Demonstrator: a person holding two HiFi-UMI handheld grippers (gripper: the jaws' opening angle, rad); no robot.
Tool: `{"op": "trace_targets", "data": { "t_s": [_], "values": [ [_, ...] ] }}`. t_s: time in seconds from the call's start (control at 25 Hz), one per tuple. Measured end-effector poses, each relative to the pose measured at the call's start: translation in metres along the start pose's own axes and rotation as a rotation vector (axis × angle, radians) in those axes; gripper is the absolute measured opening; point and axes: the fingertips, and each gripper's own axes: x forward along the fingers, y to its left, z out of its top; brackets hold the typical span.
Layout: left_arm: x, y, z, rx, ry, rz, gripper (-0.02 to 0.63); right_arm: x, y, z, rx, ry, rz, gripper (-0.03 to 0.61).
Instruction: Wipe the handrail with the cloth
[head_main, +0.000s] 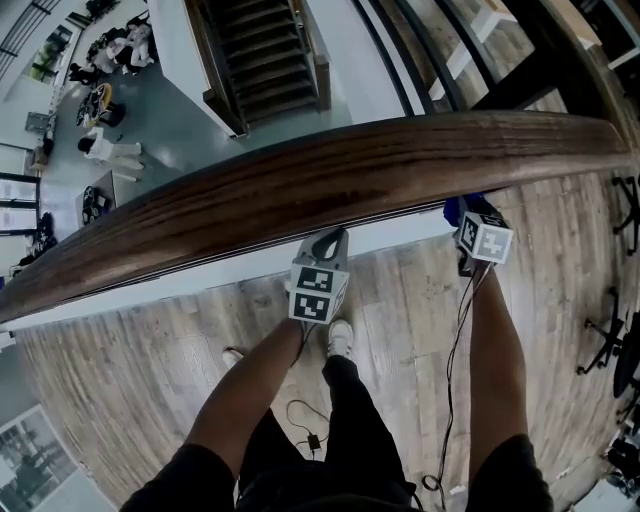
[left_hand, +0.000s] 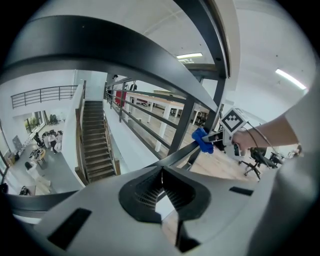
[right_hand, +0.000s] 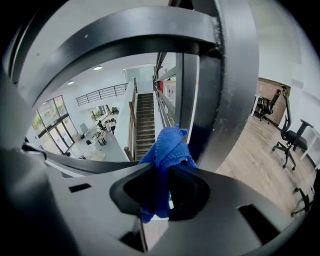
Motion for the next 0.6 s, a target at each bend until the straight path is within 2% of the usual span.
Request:
{"op": "trace_targets", "data": {
  "t_s": [0.2, 0.32, 0.48, 0.6],
  "values": [
    [0.004, -0.004, -0.001, -0.010, -0.024, -0.012, 0.006, -0.010, 0.002, 0.014, 0.005, -0.045, -0.009, 0.069],
    [-0.002, 0.002, -0.012, -0.012, -0.056, -0.012, 0.006, -0.020, 0.024, 0.010, -0.063, -0.122, 0.003, 0.069],
    [-0.029, 0.039, -0.040, 0.001, -0.079, 0.026, 0.006, -0.032, 0.111, -0.007, -0.117, -0.199, 0.087, 0.069],
    [-0.058, 0.068, -0.068, -0.026, -0.089, 0.046, 0.006, -0.045, 0.189, -0.028, -0.145, -0.229, 0.172, 0.069]
  ]
}}
